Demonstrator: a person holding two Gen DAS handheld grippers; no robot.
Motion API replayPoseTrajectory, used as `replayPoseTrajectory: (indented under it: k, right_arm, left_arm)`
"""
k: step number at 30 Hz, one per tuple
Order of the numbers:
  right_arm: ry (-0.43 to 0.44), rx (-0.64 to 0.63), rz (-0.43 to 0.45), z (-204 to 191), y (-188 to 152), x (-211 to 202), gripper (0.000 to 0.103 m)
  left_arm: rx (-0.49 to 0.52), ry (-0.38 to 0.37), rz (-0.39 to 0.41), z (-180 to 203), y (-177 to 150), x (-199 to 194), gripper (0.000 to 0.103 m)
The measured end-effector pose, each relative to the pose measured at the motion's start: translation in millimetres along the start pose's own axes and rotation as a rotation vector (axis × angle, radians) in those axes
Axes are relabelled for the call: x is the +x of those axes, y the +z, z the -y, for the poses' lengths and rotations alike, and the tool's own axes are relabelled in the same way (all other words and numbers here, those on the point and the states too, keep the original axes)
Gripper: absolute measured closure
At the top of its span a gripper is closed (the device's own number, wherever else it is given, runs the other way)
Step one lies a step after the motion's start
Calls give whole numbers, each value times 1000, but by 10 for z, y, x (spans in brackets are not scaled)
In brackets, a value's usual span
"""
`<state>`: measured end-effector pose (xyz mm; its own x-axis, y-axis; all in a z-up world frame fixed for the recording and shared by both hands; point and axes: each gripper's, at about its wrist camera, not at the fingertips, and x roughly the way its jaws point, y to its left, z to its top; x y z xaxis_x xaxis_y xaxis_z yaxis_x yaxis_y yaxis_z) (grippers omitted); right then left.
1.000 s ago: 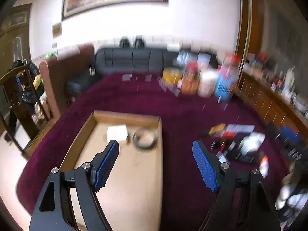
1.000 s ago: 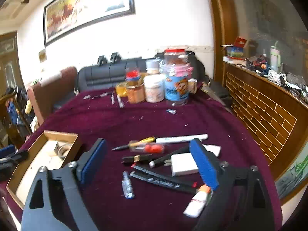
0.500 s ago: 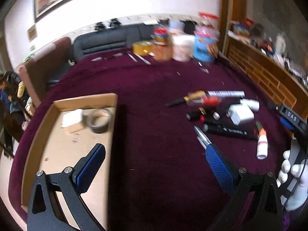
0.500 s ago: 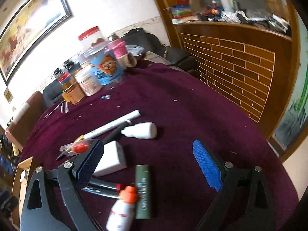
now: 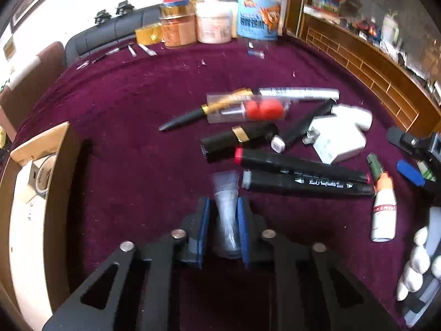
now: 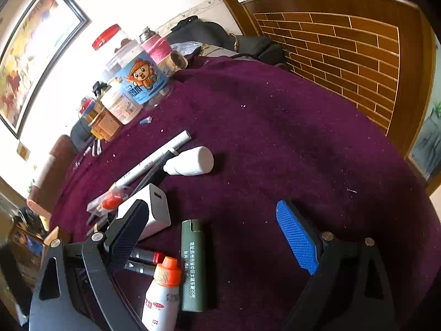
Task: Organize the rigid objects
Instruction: 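Grasp the clear blue pen with the left tool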
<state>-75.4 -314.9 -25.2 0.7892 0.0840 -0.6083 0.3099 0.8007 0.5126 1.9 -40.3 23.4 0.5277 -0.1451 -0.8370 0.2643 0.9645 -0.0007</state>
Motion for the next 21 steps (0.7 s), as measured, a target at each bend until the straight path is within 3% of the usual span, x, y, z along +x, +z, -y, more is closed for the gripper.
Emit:
replayPoseTrajectory:
  k: [6,8,10,12,14,15,21]
  right_arm:
    - [-9,-10,-3,-16,-20,-4,9]
    - [-9,-10,-3,-17,-19,-2,8]
    - [-10,-11,-3,-15,-21,-5,8]
    - [-10,-10,-3,-14,-18,1,8]
    - [-9,-10,-4,-14,-20,-3,8]
    - [-8,-9,-3,-16,-16,0,8]
    - [10,5,-1,6,-5,5,8]
  left_arm:
    - [-16,-37,-21,-140,-165,-138,94]
    - [-16,-44,-15,-129,-155,-141,87]
    - [-17,-47,-6,-86,-148,-129,73]
    - [12,-27,7,14,-118,-69,69]
    - [34,-5,17,57,-120,-56,74]
    - [30,-19,14,46,-120,-63,93]
    - [-8,-113,58,-125,-160,-451,92]
